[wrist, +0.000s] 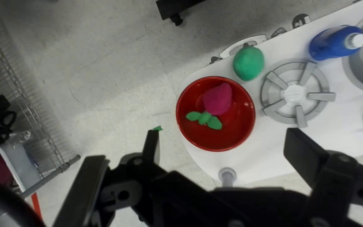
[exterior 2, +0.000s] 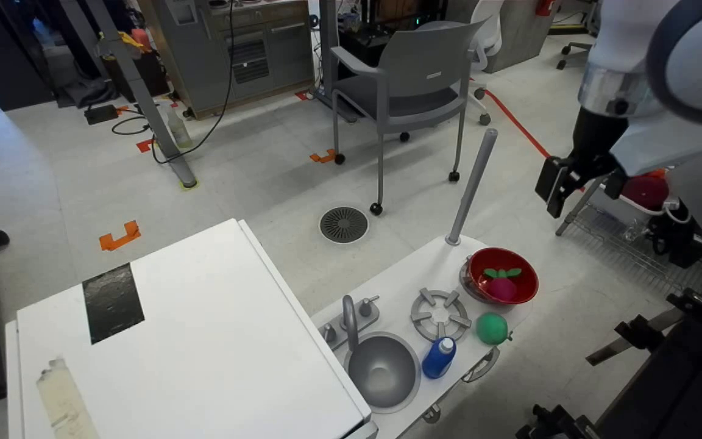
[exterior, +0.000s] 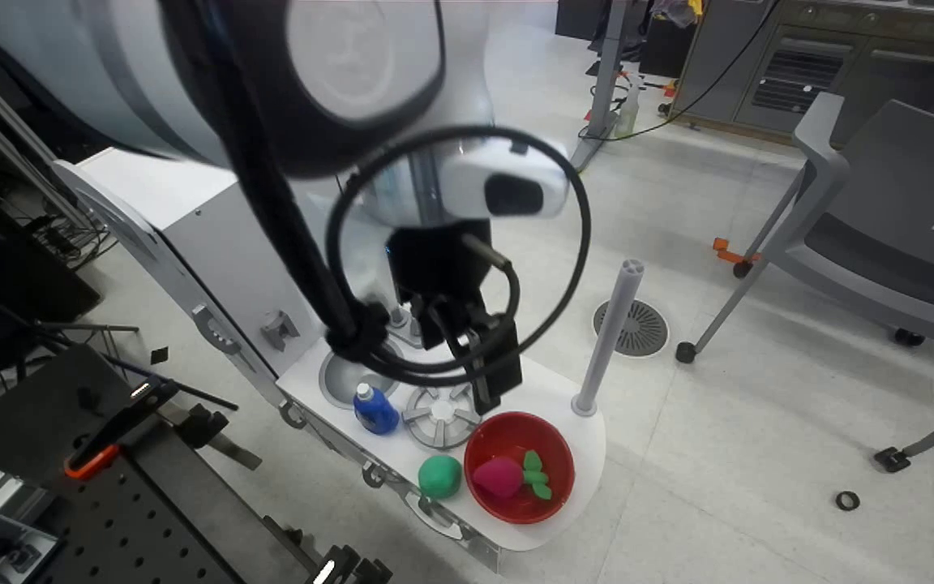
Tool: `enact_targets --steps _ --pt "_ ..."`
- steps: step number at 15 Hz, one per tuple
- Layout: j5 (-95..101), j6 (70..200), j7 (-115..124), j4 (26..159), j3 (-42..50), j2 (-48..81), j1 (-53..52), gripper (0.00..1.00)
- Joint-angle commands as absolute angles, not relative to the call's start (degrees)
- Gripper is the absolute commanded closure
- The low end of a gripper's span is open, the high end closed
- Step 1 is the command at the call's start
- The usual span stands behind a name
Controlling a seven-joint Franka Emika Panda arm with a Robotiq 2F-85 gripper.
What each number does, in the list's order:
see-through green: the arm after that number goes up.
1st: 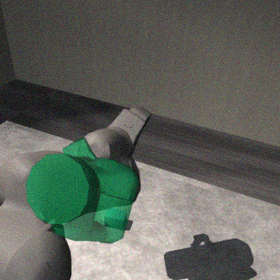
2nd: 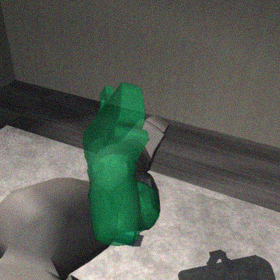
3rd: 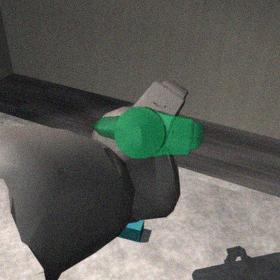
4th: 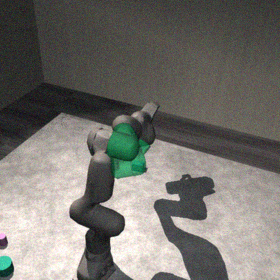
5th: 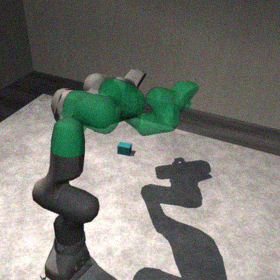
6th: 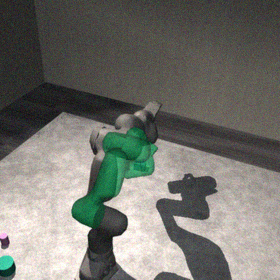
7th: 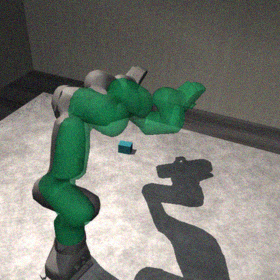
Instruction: Remove the tulip from the red bowl.
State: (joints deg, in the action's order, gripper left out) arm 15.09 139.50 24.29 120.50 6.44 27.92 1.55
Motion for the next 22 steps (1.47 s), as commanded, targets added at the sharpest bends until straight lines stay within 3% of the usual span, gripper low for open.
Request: enact_targets --steps 1,10,22 --pt "12.95 138.71 27.58 110.26 9.69 40.70 -0.51 0.00" --pt "4.13 135.61 30.32 88.13 10.84 64.78 -2.09 0.00" --pt "-1.58 136.90 32.06 73.00 12.20 80.66 -0.20 0.00"
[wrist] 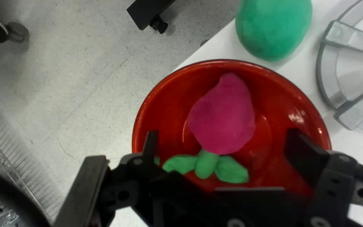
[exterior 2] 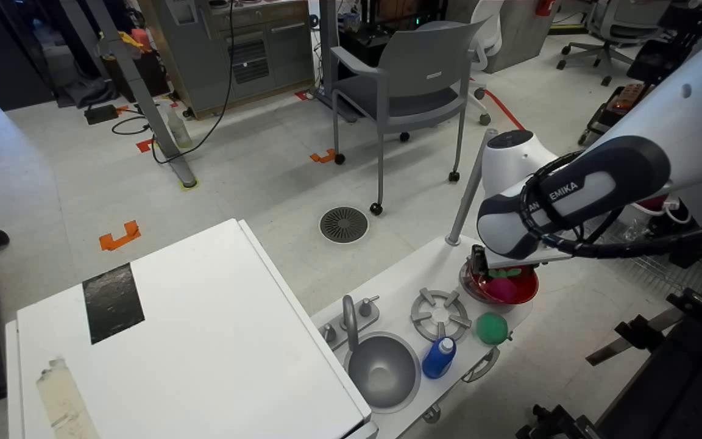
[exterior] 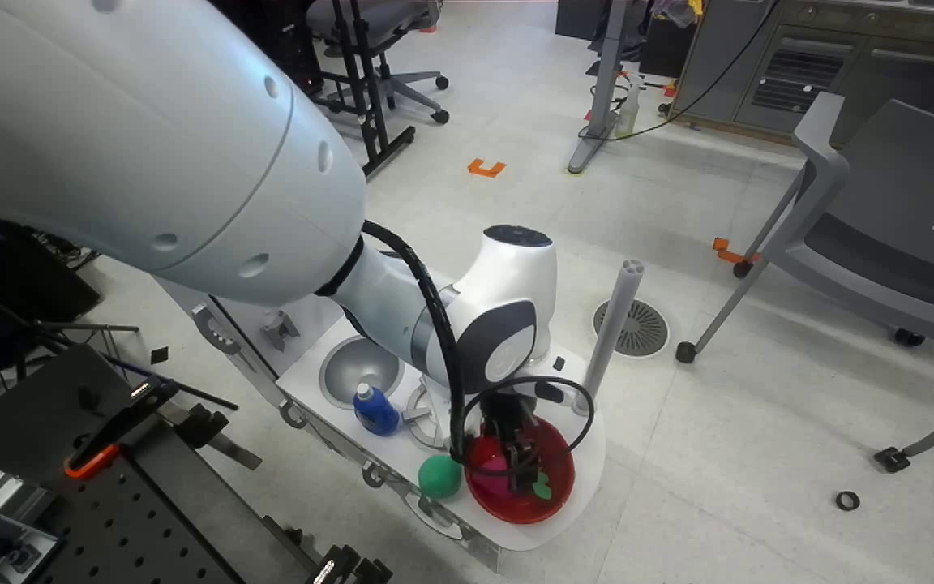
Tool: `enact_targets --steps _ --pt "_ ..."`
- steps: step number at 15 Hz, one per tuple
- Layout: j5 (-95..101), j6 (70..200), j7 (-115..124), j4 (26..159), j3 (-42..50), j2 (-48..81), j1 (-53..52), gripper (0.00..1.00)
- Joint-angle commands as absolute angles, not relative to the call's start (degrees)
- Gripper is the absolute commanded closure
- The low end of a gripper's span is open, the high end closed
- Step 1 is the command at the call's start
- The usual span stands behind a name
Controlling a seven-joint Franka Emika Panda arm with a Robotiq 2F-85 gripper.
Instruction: Remove the tulip from the red bowl.
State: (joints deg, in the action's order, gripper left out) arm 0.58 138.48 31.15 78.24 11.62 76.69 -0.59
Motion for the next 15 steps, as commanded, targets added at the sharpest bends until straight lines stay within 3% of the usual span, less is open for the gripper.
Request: enact_targets --steps 1,6,7,9,15 --pt "-1.87 136.54 32.47 71.90 12.33 81.64 -0.01 0.00" --pt "-1.76 134.72 36.26 65.56 14.08 87.03 0.01 0.03" --pt "-1.53 134.09 37.22 64.11 14.50 88.18 -0.16 0.27" --pt "-0.18 135.77 39.07 68.33 14.78 85.54 -1.11 0.29" --pt "0.45 135.51 41.71 67.20 15.16 85.22 -2.06 0.74"
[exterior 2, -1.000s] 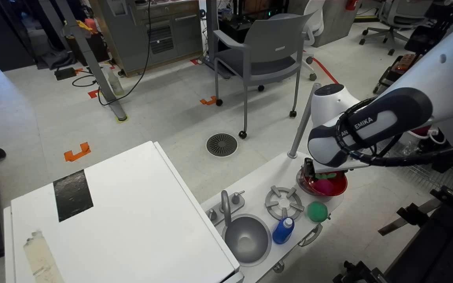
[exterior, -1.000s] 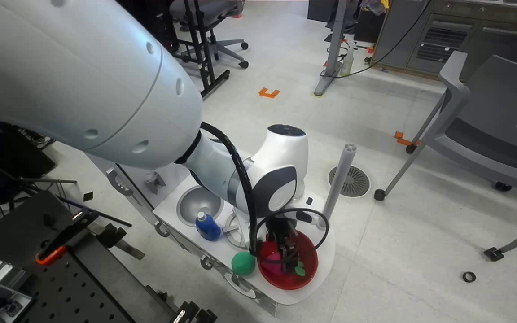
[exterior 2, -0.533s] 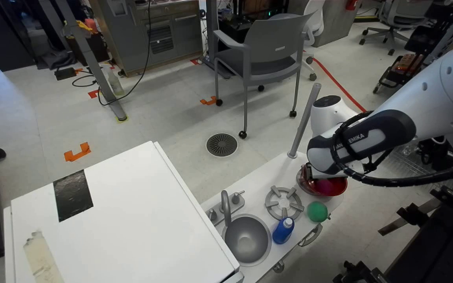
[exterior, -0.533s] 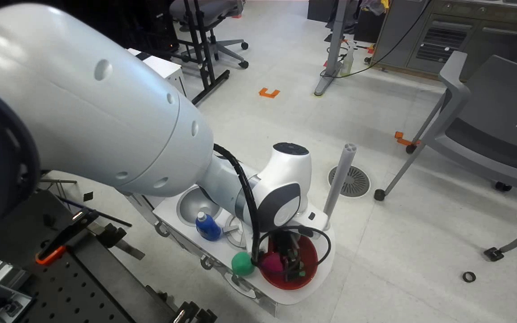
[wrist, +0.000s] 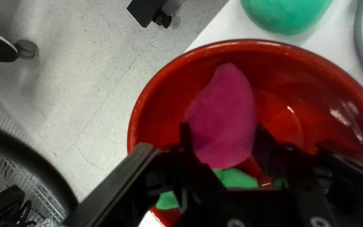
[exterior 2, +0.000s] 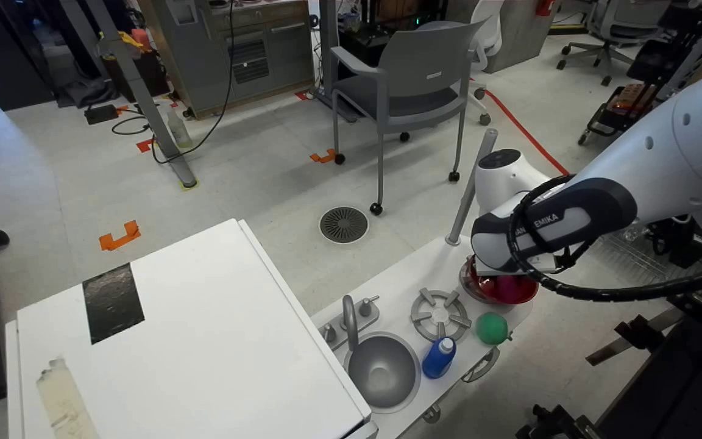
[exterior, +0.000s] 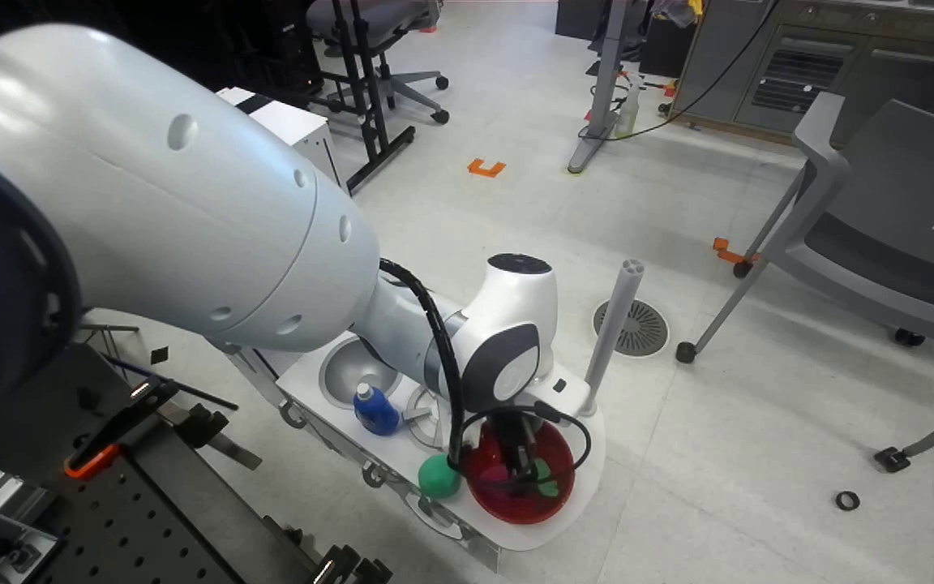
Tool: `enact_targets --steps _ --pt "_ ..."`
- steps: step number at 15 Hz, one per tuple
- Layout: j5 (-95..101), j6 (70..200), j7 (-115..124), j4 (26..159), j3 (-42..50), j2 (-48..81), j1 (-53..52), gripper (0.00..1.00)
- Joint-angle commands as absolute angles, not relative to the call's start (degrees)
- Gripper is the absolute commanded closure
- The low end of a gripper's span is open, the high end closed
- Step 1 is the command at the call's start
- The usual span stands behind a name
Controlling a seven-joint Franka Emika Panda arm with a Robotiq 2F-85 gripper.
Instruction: Remove the tulip from the red bowl.
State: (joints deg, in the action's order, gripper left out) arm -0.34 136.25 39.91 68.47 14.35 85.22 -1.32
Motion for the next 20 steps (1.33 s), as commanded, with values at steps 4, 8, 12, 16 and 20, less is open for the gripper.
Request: enact_targets --steps 4,8,12,16,20 --pt "1.30 138.17 41.39 65.02 15.92 85.09 -2.29 0.99" --pt "0.82 137.78 38.87 72.16 15.09 77.51 -3.52 0.97" --pt "-0.18 135.20 33.10 81.12 11.24 68.31 -4.47 0.97" --pt "-1.61 137.84 27.27 83.60 6.00 66.13 -4.54 0.97" --pt "-0.32 138.17 28.86 77.46 7.32 73.88 -7.28 0.97"
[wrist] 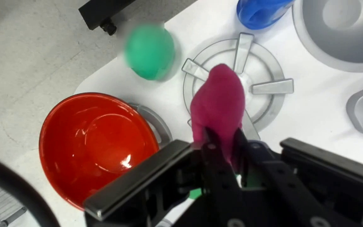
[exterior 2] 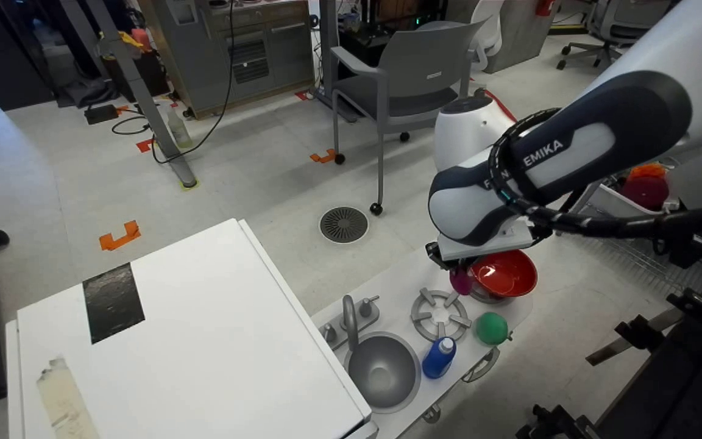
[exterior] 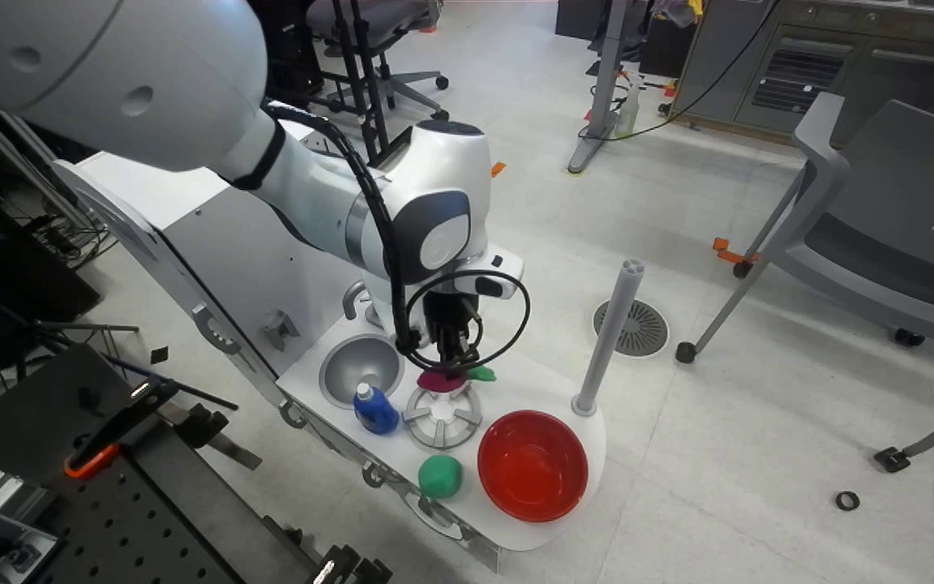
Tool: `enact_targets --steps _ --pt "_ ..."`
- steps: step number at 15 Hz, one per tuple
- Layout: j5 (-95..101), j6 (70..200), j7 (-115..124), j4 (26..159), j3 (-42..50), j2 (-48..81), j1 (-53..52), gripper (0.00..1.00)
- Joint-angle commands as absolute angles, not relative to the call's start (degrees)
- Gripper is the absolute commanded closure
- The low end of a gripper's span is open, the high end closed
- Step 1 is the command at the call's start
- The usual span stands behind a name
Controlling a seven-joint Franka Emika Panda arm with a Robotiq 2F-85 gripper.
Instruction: Remove the tulip from the red bowl.
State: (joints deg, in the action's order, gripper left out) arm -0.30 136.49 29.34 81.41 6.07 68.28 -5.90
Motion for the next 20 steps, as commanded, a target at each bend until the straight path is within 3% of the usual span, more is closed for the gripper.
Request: enact_targets --steps 1,8,9,18,19,20 --pt "-0.17 138.50 28.94 76.42 7.59 75.54 -7.69 0.97" --pt "-0.98 135.41 29.22 59.89 7.71 90.20 -7.80 0.97" --pt "-0.34 137.81 29.01 66.18 7.60 85.78 -8.32 0.97" --pt "0.49 139.11 28.12 66.86 8.37 85.05 -8.90 0.97" --pt "0.78 139.30 28.41 67.06 8.86 85.05 -9.13 0.73" --pt "0.93 139.24 28.47 67.01 9.12 85.06 -9.15 0.62"
